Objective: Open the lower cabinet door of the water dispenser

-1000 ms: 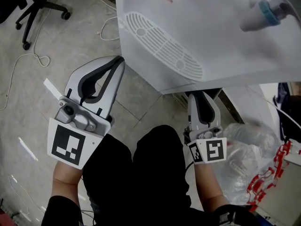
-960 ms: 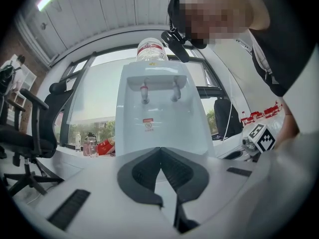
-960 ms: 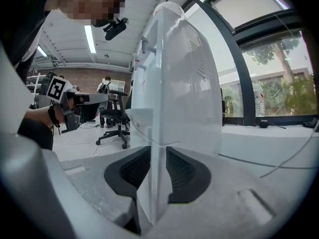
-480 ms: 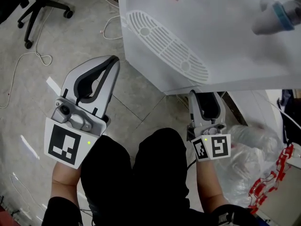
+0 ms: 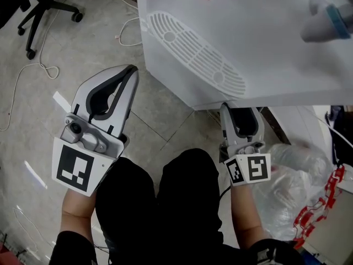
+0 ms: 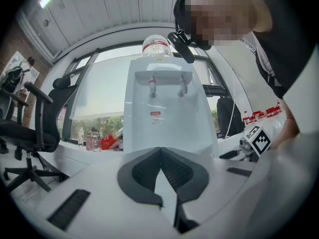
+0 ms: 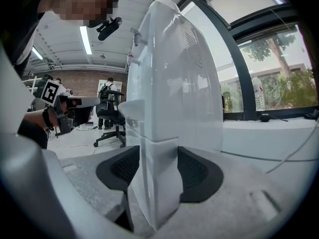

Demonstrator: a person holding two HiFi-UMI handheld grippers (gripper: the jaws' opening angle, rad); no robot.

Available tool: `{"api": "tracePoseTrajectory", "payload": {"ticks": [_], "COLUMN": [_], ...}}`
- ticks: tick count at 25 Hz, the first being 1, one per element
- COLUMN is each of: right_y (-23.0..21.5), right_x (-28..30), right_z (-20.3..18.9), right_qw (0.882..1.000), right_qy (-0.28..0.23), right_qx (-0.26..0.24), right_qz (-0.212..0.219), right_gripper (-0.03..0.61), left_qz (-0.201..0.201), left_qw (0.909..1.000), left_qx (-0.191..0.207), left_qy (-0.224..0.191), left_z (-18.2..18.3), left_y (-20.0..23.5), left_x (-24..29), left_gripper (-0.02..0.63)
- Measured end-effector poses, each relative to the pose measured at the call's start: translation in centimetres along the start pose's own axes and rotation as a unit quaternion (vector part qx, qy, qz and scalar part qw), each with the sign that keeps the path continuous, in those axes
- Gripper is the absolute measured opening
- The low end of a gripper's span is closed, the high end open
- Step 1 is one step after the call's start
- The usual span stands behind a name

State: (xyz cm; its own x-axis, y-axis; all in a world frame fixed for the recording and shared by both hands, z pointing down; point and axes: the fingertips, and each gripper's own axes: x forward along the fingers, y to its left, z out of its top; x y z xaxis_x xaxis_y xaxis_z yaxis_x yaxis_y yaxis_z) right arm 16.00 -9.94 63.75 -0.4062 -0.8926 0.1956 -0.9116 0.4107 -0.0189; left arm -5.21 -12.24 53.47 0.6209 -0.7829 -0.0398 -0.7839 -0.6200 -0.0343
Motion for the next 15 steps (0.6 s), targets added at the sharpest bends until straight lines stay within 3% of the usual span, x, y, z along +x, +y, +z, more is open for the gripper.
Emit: {"api": "tracePoseTrajectory", "payload": {"ticks": [15], "right_y": [-0.6], "right_x": [-0.1], "right_z": [0.0], "right_qw": [1.0], "right_qy": [0.003], "right_qx": [0.009], "right_qz": [0.007], "right_gripper": [0.193], "left_qz": [-0.019], "left_qw": [0.9998], "left_qx": [-0.007], "left_qy": [-0.009], "left_z": [-0.3], "left_y": [-0.9], "left_x": [1.4], "left_gripper": [0.008]}}
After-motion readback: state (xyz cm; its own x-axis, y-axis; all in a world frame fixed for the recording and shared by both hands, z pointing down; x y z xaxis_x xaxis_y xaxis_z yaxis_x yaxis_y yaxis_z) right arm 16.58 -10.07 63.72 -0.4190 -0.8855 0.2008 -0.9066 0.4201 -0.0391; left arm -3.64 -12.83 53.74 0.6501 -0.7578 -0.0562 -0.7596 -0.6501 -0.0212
